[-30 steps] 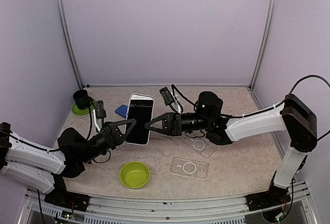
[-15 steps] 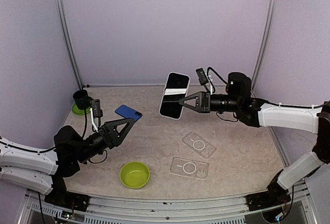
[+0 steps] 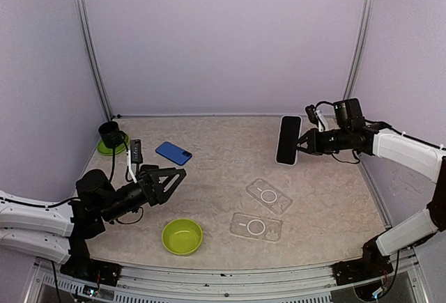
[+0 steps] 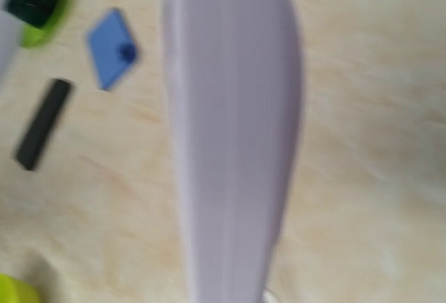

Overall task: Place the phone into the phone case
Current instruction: Place the phone with the phone case at the corner of the board.

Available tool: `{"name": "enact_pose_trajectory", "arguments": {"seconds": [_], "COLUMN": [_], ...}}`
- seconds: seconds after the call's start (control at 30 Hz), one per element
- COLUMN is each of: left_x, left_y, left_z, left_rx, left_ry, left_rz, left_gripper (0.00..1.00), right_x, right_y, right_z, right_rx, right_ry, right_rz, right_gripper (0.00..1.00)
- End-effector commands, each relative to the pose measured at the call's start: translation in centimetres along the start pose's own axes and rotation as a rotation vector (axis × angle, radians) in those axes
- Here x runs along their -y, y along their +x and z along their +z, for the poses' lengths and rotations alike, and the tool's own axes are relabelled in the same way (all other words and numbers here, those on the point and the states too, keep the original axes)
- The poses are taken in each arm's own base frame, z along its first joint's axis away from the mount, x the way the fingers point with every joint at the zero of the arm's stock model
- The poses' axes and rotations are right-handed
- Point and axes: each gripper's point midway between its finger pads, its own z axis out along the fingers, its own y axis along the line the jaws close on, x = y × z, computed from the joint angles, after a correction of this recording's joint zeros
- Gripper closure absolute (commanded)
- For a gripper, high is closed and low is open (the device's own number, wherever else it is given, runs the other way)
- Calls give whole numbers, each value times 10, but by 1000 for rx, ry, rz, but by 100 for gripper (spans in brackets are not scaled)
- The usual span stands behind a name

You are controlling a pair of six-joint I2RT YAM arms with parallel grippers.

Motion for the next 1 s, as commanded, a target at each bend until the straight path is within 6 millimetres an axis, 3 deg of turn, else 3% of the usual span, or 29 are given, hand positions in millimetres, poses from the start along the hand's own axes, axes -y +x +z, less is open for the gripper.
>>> {"name": "enact_pose_trajectory", "arguments": {"seconds": [0.0, 0.27, 0.47, 0.97], "left_x": [5, 3, 6, 5], "left_y": [-6, -7, -2, -4], "left_z": [5, 1, 0, -1], "left_rx": [-5, -7, -32, -26], "left_ry": [8, -1, 21, 16], "left_rz": [8, 2, -7, -11], "left_gripper": [3, 3, 3, 3], "right_x": [30, 94, 128, 178], "right_y": [-21, -19, -8, 1], "right_z": [-19, -29, -18, 1], "right_rx": [3, -102, -205, -326], "right_ry": [123, 336, 452, 621], "right_rz": [-56, -52, -37, -15], "right_gripper": [100, 100, 100, 100]}}
